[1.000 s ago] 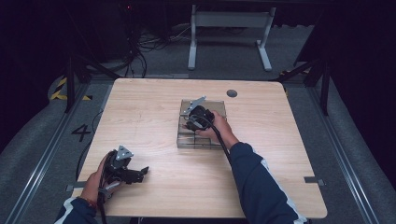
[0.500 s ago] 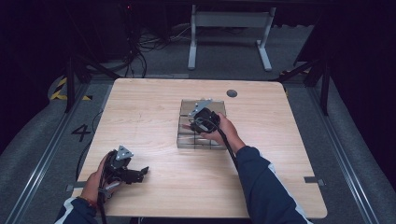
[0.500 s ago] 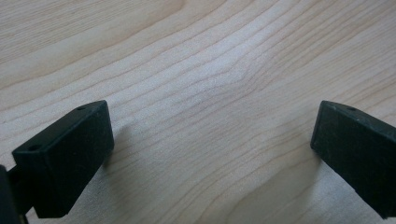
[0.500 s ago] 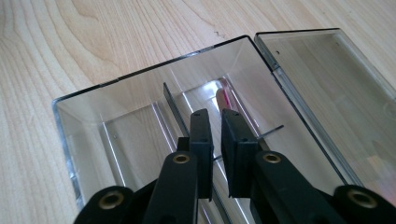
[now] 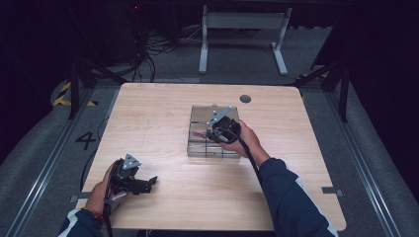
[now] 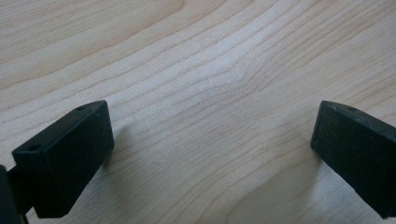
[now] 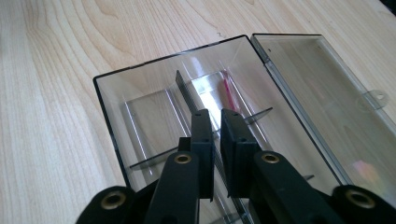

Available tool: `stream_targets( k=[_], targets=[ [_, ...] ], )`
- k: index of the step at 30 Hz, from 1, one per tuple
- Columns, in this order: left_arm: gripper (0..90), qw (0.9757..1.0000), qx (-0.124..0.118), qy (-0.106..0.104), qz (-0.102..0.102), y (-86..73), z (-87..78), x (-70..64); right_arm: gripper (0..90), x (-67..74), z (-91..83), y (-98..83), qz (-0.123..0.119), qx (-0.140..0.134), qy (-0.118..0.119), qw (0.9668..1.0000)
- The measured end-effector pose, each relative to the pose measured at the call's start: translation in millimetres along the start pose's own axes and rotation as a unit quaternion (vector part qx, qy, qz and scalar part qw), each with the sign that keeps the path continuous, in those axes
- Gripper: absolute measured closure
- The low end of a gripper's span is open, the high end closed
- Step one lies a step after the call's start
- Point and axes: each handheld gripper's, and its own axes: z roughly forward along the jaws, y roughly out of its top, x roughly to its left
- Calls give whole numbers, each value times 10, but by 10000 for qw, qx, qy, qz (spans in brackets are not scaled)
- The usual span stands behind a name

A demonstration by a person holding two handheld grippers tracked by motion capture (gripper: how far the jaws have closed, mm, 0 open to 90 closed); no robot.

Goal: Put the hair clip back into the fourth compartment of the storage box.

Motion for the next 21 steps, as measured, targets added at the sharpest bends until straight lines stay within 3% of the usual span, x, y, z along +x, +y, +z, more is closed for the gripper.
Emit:
stream_targets(
  k=[6, 8, 21],
  targets=[
    [0, 10000, -1, 0, 0, 0, 0, 0, 850, 24, -115, -52, -90, 0, -12, 10000],
    [0, 10000, -1, -2, -1, 0, 0, 0, 863, 30, -156, -87, -128, 39, -119, 9998],
    [0, 10000, 0, -1, -1, 0, 0, 0, 856, 34, -401, -295, -88, -52, -169, 9998]
  ],
)
